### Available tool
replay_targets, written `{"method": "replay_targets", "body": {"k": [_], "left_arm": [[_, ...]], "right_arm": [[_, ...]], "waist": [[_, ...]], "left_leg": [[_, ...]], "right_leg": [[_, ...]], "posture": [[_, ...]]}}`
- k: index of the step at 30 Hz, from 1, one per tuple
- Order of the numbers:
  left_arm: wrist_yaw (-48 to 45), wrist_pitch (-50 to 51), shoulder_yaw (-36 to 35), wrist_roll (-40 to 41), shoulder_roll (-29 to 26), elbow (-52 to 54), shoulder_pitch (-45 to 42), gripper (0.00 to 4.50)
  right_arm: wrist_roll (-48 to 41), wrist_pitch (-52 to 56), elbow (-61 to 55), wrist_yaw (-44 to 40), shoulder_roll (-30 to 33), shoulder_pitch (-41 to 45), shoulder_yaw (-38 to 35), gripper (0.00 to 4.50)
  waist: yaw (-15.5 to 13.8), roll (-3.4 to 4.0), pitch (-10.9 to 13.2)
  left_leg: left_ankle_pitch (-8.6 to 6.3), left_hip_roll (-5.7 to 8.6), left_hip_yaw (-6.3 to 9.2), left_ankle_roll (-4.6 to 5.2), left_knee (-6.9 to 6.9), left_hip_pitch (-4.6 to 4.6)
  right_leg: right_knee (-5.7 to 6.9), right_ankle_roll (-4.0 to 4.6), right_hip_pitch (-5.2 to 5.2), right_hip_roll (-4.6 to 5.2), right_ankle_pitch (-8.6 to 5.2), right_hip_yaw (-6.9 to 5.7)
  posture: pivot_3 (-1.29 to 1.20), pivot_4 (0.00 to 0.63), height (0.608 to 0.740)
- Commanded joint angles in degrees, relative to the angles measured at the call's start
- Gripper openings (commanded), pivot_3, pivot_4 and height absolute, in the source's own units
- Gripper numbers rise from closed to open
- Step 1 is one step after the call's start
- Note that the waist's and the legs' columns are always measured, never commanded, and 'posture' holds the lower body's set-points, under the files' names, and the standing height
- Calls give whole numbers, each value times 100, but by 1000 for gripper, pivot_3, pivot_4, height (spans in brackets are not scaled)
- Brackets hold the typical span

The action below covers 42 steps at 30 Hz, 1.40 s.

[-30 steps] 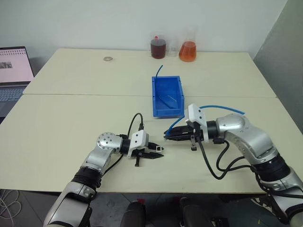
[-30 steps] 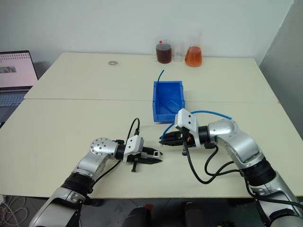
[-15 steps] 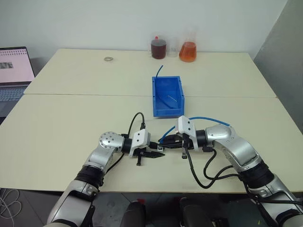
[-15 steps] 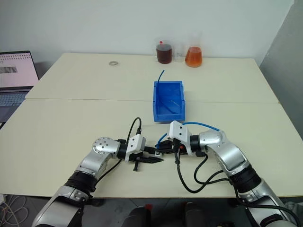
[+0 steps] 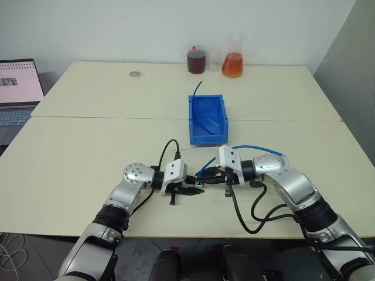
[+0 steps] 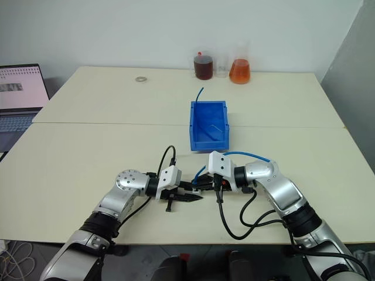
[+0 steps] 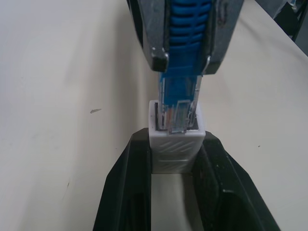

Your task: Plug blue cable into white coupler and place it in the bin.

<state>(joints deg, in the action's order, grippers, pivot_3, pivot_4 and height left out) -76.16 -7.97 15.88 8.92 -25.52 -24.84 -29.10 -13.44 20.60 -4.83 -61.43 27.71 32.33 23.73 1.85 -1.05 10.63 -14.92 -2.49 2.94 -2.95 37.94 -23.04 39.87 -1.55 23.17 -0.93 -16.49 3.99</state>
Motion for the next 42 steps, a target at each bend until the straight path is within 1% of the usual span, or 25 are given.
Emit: {"method": "replay_targets", "body": {"k": [1,10,17,23,26,31,41,42], "left_arm": [[39,-15,-62,26,11,166,6,802],[77,-18,-79,20,1,167,-24,802],[131,-57,-82,0,24,151,-42,802],[155,-33,-84,-13,0,199,-14,802],[195,-23,-95,-20,-1,196,-19,802],[230,-20,-106,-32,-22,221,3,802],[239,32,-121,9,-80,336,75,802],[186,147,-127,72,-90,371,82,1152]], "right_arm": [[58,81,33,-117,95,12,-63,110],[83,177,60,-217,87,70,-25,110],[368,105,422,28,-160,152,96,110],[513,-174,602,-87,-204,79,201,110],[751,-546,750,-189,-145,41,375,110],[870,-705,1069,-198,-206,38,394,110],[631,-317,1109,-164,-411,32,148,110],[640,-314,1100,-168,-412,38,138,110]], "waist": [[0,0,0],[0,0,0],[1,0,0],[3,1,-1],[4,1,-1],[4,1,-4],[29,2,-9],[33,2,-9]], "left_leg": [[0,0,0,0,0,0],[0,0,-1,0,0,3],[0,0,-1,0,0,5],[1,-1,-1,2,0,11],[2,-1,-1,2,0,13],[3,-1,-1,3,0,16],[6,-5,-1,9,-1,25],[7,-6,0,10,-1,25]], "right_leg": [[0,0,0,0,0,0],[4,0,-1,0,0,1],[6,0,0,-1,0,1],[11,0,-2,-2,0,2],[11,0,-4,-2,0,2],[12,0,-6,-2,0,2],[14,3,-11,-7,2,3],[15,4,-11,-8,2,3]], "posture": [[0,150,740],[0,150,740],[0,150,740],[0,150,740],[0,150,740],[0,150,740],[0,150,740],[0,150,740]]}}
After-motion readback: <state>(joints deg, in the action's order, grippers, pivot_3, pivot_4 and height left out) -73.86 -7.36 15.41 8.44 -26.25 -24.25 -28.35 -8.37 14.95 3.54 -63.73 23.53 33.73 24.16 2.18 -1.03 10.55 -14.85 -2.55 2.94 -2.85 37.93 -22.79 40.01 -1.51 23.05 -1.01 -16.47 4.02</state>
